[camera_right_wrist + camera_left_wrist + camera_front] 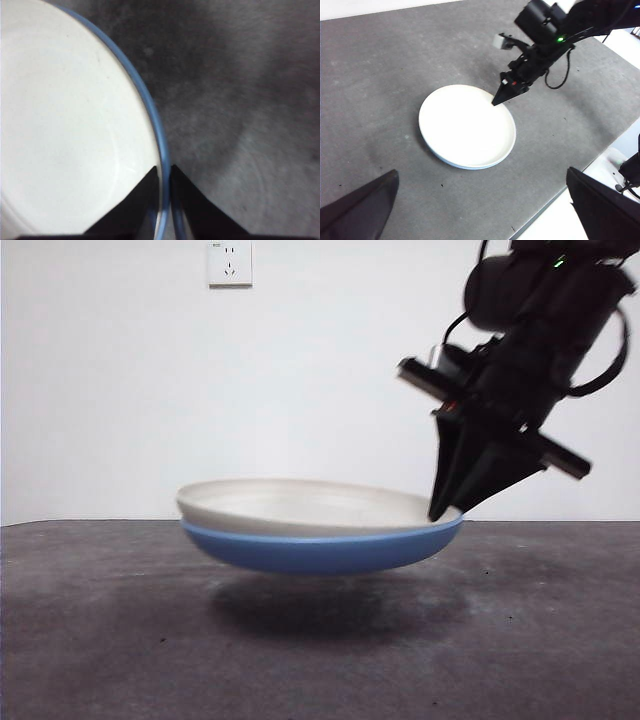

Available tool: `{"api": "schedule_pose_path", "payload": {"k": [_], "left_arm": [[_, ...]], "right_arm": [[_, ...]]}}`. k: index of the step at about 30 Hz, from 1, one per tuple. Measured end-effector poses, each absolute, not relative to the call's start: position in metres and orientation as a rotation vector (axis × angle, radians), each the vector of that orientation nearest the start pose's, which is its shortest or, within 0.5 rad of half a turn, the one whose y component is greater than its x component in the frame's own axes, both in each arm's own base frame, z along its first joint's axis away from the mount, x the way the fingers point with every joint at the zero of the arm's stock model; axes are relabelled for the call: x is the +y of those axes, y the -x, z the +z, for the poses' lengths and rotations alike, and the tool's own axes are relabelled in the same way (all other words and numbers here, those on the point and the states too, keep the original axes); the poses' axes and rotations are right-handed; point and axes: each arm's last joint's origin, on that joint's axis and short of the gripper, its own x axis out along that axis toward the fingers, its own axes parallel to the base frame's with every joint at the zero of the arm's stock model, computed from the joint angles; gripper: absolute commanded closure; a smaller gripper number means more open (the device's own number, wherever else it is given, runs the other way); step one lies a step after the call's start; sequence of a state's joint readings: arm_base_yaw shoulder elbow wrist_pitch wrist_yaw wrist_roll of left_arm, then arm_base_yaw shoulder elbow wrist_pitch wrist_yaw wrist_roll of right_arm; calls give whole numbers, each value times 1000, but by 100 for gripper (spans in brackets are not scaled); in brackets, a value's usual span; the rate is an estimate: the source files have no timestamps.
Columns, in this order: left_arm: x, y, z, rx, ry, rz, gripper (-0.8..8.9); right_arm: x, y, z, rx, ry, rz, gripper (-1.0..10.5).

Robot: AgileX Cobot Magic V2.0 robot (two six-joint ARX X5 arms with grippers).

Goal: Pick up the white plate, put it on the blue plate, put it on desk

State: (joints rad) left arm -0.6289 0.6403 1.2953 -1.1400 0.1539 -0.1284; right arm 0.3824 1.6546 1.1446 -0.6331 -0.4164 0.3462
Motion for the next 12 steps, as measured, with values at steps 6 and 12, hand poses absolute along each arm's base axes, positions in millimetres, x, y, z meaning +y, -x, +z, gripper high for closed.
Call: {"api": "schedule_pose_path", "payload": {"k": [6, 12], "left_arm": [[-34, -39, 413, 532, 2, -734, 134], [-34, -39, 413, 536, 1, -733, 134]], "right_arm": [[143, -309, 195, 1313, -306, 501, 935], [145, -314, 180, 1351, -312, 480, 934]]}}
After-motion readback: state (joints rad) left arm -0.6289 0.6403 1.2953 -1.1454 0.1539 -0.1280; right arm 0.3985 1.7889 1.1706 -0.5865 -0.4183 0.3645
